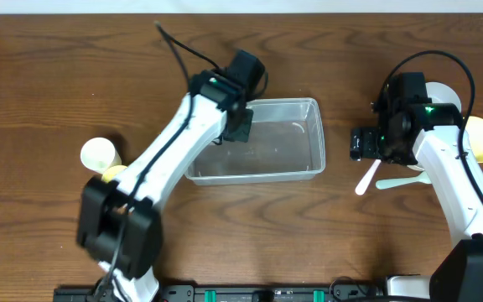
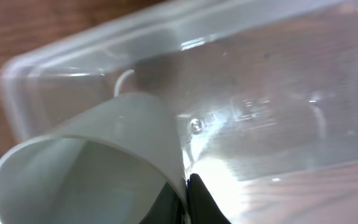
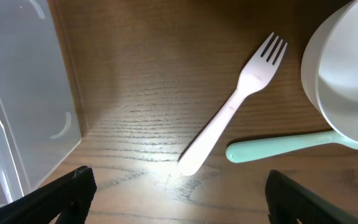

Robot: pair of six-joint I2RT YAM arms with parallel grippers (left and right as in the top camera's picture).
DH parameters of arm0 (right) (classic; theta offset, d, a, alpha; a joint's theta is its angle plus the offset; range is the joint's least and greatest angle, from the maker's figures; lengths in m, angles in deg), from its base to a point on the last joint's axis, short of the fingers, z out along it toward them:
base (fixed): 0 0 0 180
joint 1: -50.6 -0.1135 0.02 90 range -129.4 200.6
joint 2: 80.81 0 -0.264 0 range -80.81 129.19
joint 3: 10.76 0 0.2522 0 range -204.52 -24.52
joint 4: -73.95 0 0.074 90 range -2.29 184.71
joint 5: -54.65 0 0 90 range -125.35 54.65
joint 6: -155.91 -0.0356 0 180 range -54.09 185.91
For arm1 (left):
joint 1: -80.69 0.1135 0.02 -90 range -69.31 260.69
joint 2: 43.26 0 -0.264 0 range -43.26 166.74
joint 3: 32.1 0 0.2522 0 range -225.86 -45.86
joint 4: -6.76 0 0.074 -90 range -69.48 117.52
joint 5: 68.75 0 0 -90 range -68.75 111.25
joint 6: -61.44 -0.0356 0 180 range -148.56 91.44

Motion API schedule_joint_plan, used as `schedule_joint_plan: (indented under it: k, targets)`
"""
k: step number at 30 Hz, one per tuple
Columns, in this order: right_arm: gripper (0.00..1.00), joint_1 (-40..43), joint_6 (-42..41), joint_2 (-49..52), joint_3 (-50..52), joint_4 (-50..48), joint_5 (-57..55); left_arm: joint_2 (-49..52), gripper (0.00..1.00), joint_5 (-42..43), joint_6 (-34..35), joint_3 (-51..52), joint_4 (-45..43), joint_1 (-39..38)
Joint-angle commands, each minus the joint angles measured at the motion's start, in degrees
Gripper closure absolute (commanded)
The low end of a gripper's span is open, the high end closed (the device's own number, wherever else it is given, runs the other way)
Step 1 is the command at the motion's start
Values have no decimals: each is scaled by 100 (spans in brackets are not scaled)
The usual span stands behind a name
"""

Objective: Pack container
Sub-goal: 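Carry the grey-green cup with the left gripper into the container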

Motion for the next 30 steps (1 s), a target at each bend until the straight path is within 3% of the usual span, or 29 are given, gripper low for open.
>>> schedule_joint_plan:
  k: [1,9,14,18,21,26,30]
  targets:
    - [11,26,24,11,-81,15,44,354,94,-48,-96,4,-57,92]
    - [11,26,24,11,-81,66,44,1060,94,-46,-96,4,-160,433]
    - [11,26,24,11,-81,90,44,922,83,-48,-365,-55,-118,479]
    - [11,26,24,11,-81,83,44,363,61,-52,-446,-203,0,452]
    - [11,26,26,11,-81,83,42,-352,27,-55,-509,-282,-4,468]
    - [11,26,26,11,-81,83,42,-1587,22,-332,-627,-339,413,603]
    - [11,26,26,11,-81,79,42,-2269,22,-568,48,-334,1287,1025]
